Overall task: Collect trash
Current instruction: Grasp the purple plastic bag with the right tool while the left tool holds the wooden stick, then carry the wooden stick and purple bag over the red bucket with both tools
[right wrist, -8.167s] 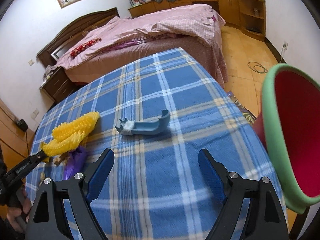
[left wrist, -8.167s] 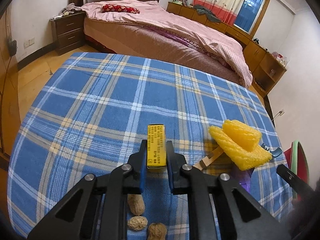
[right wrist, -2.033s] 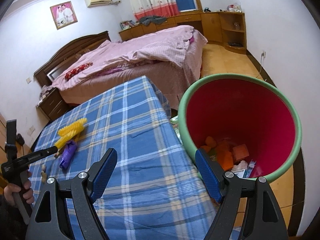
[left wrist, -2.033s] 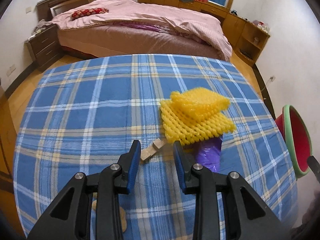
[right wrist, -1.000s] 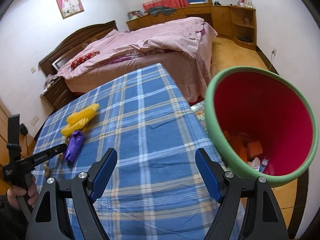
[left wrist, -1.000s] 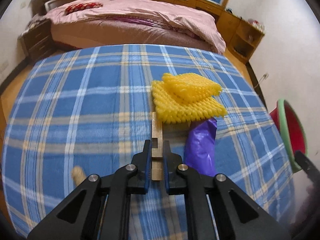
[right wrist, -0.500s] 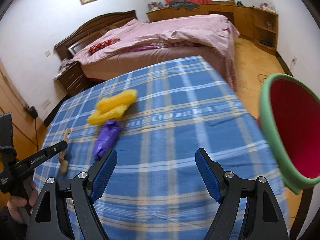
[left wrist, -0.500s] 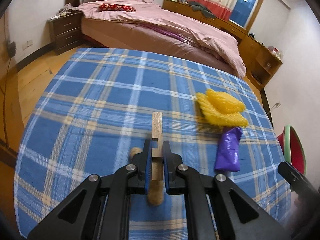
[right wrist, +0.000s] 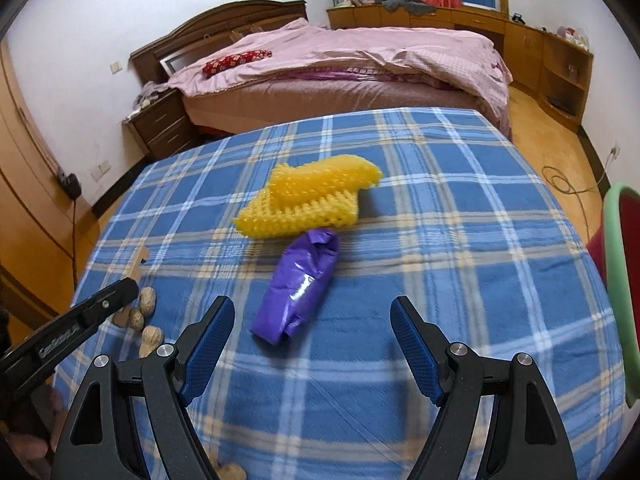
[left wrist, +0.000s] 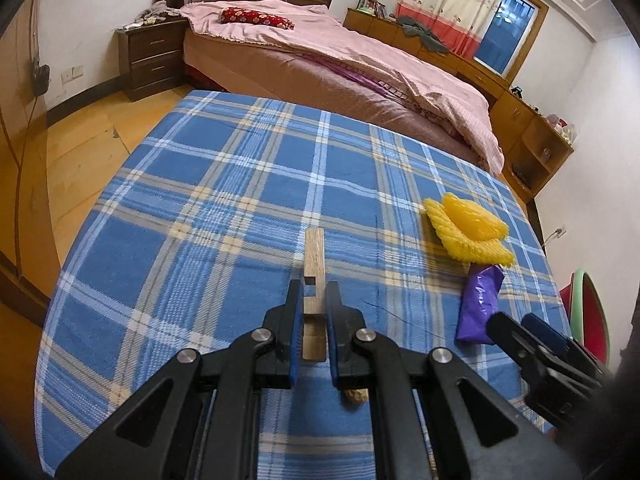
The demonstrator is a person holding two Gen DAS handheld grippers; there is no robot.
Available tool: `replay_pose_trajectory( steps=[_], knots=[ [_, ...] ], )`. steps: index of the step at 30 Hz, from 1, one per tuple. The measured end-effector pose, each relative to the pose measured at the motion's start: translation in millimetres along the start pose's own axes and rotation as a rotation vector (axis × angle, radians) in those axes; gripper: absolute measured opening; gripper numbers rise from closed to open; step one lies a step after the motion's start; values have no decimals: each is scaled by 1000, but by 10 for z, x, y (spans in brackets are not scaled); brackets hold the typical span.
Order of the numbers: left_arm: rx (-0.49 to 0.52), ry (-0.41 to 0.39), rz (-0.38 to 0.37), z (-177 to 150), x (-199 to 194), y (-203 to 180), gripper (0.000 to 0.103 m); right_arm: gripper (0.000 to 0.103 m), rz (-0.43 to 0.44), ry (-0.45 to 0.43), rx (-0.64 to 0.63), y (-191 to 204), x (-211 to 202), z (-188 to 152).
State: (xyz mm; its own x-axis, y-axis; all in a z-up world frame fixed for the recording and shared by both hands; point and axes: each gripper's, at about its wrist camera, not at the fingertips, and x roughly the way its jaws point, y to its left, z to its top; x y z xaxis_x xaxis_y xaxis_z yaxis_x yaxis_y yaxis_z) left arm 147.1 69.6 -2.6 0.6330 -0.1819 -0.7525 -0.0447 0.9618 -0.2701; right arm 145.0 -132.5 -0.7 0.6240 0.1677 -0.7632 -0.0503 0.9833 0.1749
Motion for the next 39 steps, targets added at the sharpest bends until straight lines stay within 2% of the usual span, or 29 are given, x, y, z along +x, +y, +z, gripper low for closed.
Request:
replay_pose_trajectory(
  steps=[7,9,11,13,17,21,28,39],
  knots=[
    [1,3,-11,-9,25,-9,10,81,-29,9,-29,134,174,49],
    [2,2,-12,-10,28,-10,10,70,-28,19,-29,141,217,47],
    [2,3,-13,-10,32,-8,10,48,-34,25,-41,148,239,30],
    [2,3,-12,-12,33,-12,10,34,-31,30,-56,158,250,21],
    [5,3,-13,-16,27,-22,10,28,-9,33,-59,136,212,-3],
    [17,-3,-18,-26,-12,-63,10,27,-4,23,-50,86,111,-41],
    [38,-8,-37,-54,-98,-185,10,26,-50,-27,-43,-52,-146,-109],
    [110,0,-89,-156,-211,-580,10,26,-110,-60,34,-450,-484,-279]
  ],
)
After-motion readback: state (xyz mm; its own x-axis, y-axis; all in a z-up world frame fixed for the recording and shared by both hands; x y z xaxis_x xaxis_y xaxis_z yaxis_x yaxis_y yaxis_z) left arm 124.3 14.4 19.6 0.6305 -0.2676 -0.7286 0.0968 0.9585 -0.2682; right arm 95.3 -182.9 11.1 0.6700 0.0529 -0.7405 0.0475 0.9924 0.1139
